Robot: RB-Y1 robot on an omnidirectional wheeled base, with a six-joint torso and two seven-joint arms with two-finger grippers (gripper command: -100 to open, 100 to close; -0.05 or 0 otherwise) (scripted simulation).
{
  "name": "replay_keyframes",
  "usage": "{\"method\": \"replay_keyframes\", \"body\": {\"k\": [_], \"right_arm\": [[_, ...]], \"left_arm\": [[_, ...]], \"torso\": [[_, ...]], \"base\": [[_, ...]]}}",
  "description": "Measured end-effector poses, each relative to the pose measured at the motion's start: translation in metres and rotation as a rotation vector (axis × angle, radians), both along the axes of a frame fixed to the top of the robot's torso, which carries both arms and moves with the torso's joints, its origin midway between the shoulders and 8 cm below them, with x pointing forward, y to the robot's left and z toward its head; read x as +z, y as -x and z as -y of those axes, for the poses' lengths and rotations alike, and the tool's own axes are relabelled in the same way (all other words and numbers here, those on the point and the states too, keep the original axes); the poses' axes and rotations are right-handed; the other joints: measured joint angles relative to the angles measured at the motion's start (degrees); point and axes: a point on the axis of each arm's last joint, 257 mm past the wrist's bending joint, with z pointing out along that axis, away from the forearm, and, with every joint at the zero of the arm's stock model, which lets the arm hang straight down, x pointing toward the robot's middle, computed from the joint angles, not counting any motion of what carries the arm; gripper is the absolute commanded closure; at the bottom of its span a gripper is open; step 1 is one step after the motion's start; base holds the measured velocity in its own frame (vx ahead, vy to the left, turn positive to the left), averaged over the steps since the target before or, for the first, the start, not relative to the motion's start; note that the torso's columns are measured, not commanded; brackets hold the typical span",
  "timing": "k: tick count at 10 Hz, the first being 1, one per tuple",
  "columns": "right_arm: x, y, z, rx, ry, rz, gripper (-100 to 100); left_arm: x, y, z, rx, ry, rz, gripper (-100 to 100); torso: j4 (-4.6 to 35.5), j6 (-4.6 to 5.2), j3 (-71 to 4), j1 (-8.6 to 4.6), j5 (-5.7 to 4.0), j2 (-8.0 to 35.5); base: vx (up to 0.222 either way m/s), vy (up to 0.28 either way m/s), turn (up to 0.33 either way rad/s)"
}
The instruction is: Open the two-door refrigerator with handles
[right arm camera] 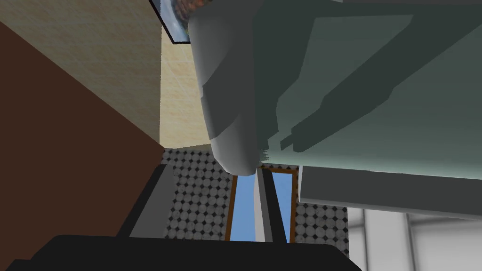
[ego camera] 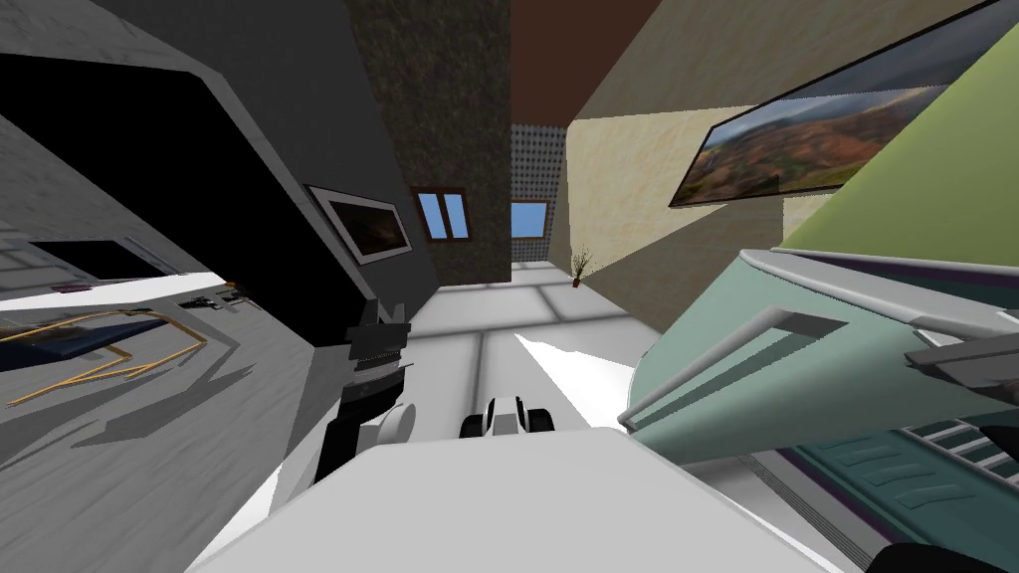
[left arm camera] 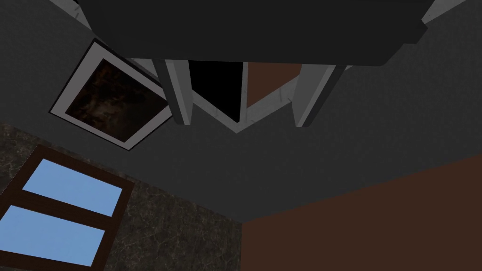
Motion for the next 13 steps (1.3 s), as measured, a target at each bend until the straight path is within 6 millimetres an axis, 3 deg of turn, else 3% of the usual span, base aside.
{"method": "replay_keyframes", "body": {"k": [5, 13], "right_arm": [[0.007, 0.031, 0.017, -0.097, 0.015, 0.009, 100], [-0.004, 0.081, 0.047, -0.235, -0.007, -0.007, 100]], "left_arm": [[0.000, 0.000, 0.000, 0.000, 0.000, 0.000, 0], [0.000, 0.000, 0.000, 0.000, 0.000, 0.000, 0]], "torso": [[0.17, 0.40, 0.41, 0.80, 0.24, 0.49], [0.01, 0.25, 0.15, 0.20, 0.07, 0.21]], "base": [[0.234, 0.146, -0.004], [0.223, 0.073, 0.008]]}}
